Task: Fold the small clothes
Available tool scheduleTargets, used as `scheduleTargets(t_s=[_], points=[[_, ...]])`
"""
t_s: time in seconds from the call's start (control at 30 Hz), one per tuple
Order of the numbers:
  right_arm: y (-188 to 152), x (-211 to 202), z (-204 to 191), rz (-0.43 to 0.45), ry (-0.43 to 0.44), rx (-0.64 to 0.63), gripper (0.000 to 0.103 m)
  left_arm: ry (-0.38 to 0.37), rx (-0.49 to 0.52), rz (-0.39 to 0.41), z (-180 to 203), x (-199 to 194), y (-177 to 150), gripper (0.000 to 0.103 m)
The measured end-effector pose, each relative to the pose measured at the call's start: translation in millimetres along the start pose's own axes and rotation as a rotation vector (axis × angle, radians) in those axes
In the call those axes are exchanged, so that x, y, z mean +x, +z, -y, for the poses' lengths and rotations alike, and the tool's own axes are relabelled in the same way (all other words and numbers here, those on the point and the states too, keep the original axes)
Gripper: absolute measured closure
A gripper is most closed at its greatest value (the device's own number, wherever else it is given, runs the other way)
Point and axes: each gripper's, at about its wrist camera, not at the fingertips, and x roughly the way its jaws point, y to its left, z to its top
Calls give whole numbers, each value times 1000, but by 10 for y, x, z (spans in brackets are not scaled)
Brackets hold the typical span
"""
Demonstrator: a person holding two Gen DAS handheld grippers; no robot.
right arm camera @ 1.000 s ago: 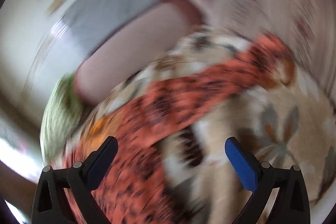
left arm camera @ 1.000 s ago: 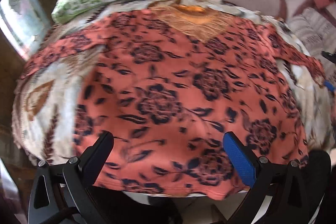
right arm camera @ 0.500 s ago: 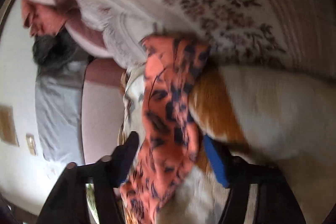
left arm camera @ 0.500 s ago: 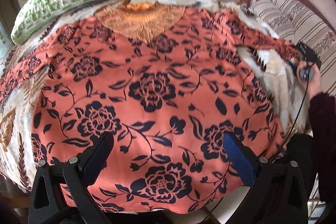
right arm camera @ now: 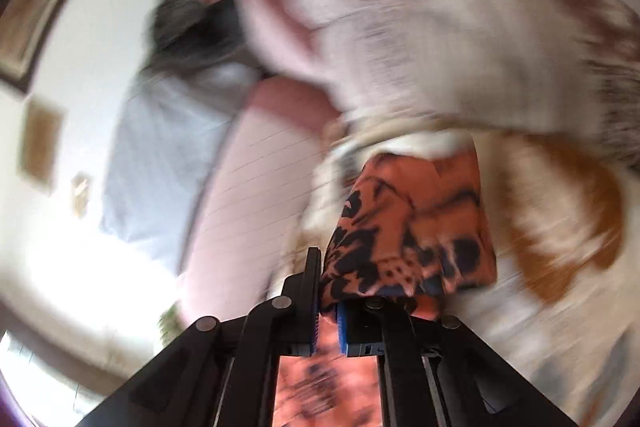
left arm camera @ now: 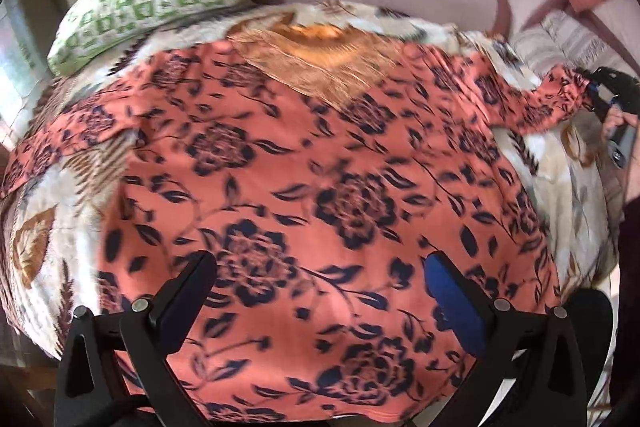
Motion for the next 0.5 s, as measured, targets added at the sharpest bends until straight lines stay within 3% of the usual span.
scheduleTargets(t_s=[0.1, 0.27, 0.4, 0.5], points=[[-404, 153, -666, -77, 98, -89, 96, 19, -51, 35, -251, -88, -2, 0], [-1442, 584, -1499, -259, 201, -191, 96, 77, -120, 83, -694, -253, -57, 0], [-2392, 1080, -1927, -415, 214, -246, 96, 119, -171, 120, -1034, -385, -120, 0], [-3104, 1460, -2150, -511, 141, -346, 92, 147, -196, 131, -1202, -439, -165, 0]])
